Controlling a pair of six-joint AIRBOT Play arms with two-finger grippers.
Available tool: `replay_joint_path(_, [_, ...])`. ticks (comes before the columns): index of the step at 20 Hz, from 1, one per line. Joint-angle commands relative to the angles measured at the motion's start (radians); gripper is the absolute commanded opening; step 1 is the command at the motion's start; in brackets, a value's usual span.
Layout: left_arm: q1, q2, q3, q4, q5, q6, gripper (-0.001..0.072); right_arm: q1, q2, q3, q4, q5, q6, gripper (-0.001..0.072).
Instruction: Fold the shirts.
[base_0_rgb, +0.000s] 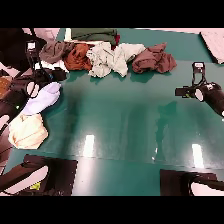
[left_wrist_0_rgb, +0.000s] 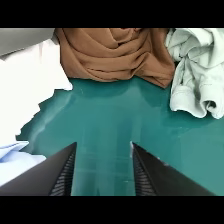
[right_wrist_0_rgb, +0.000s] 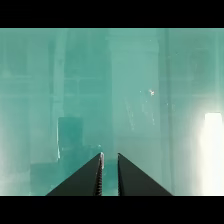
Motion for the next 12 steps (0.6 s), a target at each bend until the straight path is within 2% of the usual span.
replay_joint_path(1, [0.001, -0.001, -0.002, 0.000, 0.003, 0.000, 0.0408, 0.000, -0.003, 0.000, 0.000, -0.002, 0.000, 0.0133])
replay_joint_path(8, [0.001, -0.002, 0.000, -0.006, -0.001, 0.000, 0.0408, 0.000, -0.013, 0.000, 0.000, -0.003, 0.000, 0.0133])
replay_joint_path(12, [0.001, -0.002, 0.000, -0.007, 0.051, 0.000, 0.0408, 0.000, -0.013, 0.000, 0.000, -0.003, 0.000, 0.0133])
